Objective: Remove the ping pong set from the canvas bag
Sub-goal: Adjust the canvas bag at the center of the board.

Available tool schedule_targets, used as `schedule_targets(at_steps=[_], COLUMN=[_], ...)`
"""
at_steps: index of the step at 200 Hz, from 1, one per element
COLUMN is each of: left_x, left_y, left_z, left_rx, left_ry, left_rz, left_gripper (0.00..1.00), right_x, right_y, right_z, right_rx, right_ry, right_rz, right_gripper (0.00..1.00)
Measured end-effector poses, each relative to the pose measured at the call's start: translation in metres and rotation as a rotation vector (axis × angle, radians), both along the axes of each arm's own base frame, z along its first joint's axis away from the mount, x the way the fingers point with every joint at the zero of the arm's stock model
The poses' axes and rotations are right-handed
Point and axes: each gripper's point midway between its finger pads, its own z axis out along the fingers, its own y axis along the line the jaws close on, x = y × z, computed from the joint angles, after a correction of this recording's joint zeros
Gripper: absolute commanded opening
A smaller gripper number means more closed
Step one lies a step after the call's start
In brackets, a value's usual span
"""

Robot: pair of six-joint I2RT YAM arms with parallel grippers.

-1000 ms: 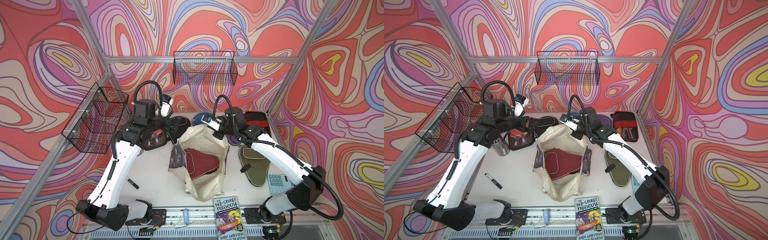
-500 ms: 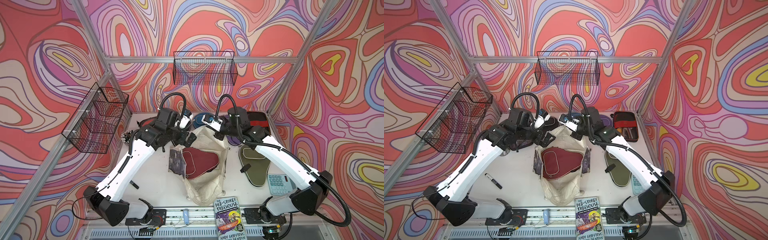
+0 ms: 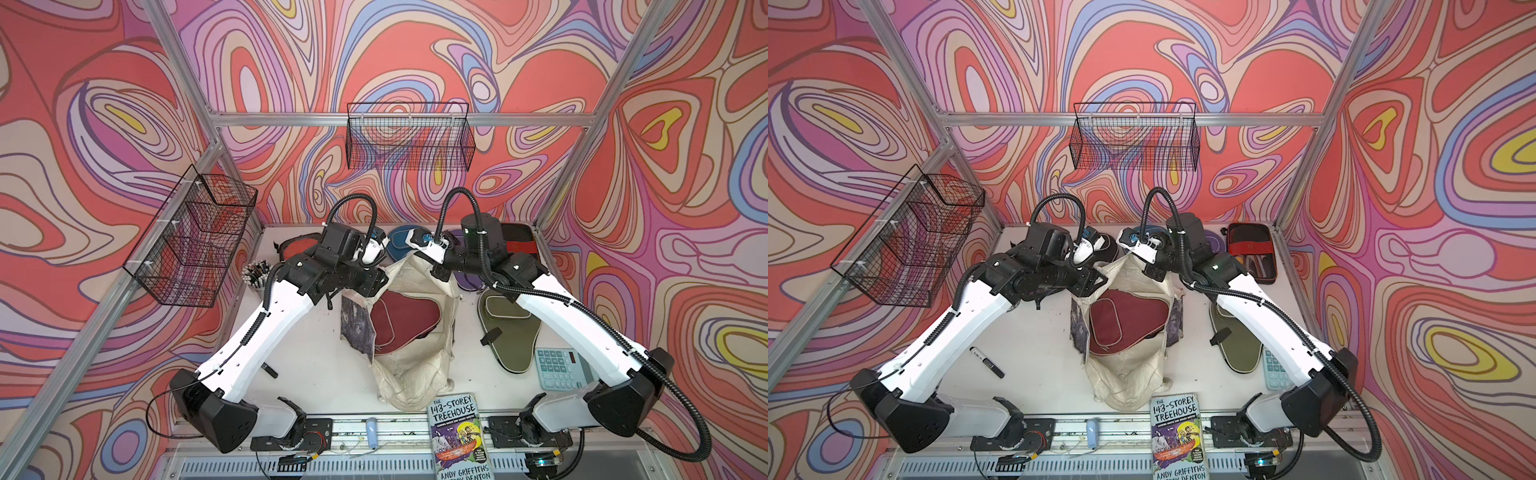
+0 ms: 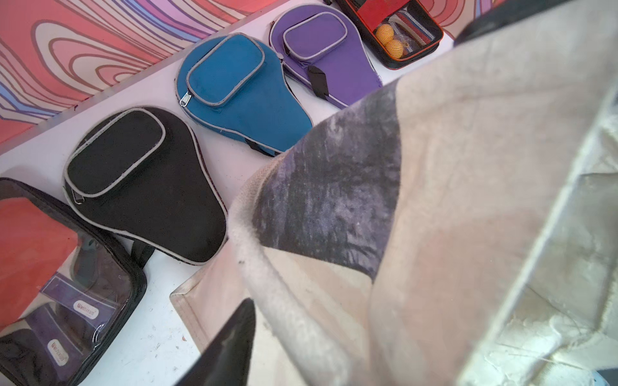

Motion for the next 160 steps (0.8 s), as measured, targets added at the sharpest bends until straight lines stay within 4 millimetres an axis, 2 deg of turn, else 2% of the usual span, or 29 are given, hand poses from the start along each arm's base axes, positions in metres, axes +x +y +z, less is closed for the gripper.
schedule_targets(at_steps=[16,19,23,31,41,49,54,68,92,121,145,160], left_x=[-0.002,-0.003,-0.004,-0.005,-0.007,-0.007,-0.007,-0.008,-0.012,-0.013,-0.013,-0.012], left_y=[-0.004,-0.005,-0.005,-0.006,-0.005,-0.003,-0.001,0.002,0.005,0.005,0.005,0.004], left_z=[0.002,0.003,0.004,0.007,0.012,0.015,0.017,0.021,0.024,0.024,0.026,0.028], left_rx=[-0.015,-0.016,-0.021,-0.024,-0.027,-0.025,-0.024,-0.024,-0.022,-0.021,-0.02,-0.019], left_ry=[0.003,0.001,0.001,-0.004,-0.009,-0.012,-0.014,-0.017,-0.016,-0.014,-0.012,-0.01], left_rz=[-0.012,-0.017,-0.019,-0.024,-0.025,-0.019,-0.015,-0.009,-0.009,-0.009,-0.009,-0.009], left_gripper=[0.01,0.0,0.0,0.0,0.0,0.0,0.0,0.0,0.0,0.0,0.0,0.0], right_x=[-0.001,-0.002,-0.002,-0.002,-0.002,-0.003,-0.005,-0.013,-0.041,-0.1,-0.142,-0.16], right_y=[0.001,0.001,0.001,0.001,0.0,-0.002,-0.002,-0.007,-0.008,0.012,0.032,0.044], right_z=[0.0,0.0,0.0,0.0,0.002,0.007,0.01,0.024,0.046,0.058,0.054,0.04], right_rx=[-0.001,-0.001,-0.002,-0.002,0.004,0.015,0.02,0.05,0.088,0.108,0.119,0.119], right_ry=[0.001,0.002,0.002,0.002,0.001,-0.009,-0.013,-0.026,-0.04,-0.011,0.062,0.129], right_rz=[0.004,0.005,0.004,0.003,0.0,-0.003,-0.002,-0.005,0.019,0.136,0.23,0.274], right_gripper=[0.0,0.0,0.05,0.21,0.55,0.76,0.84,0.97,0.98,0.98,0.98,0.97])
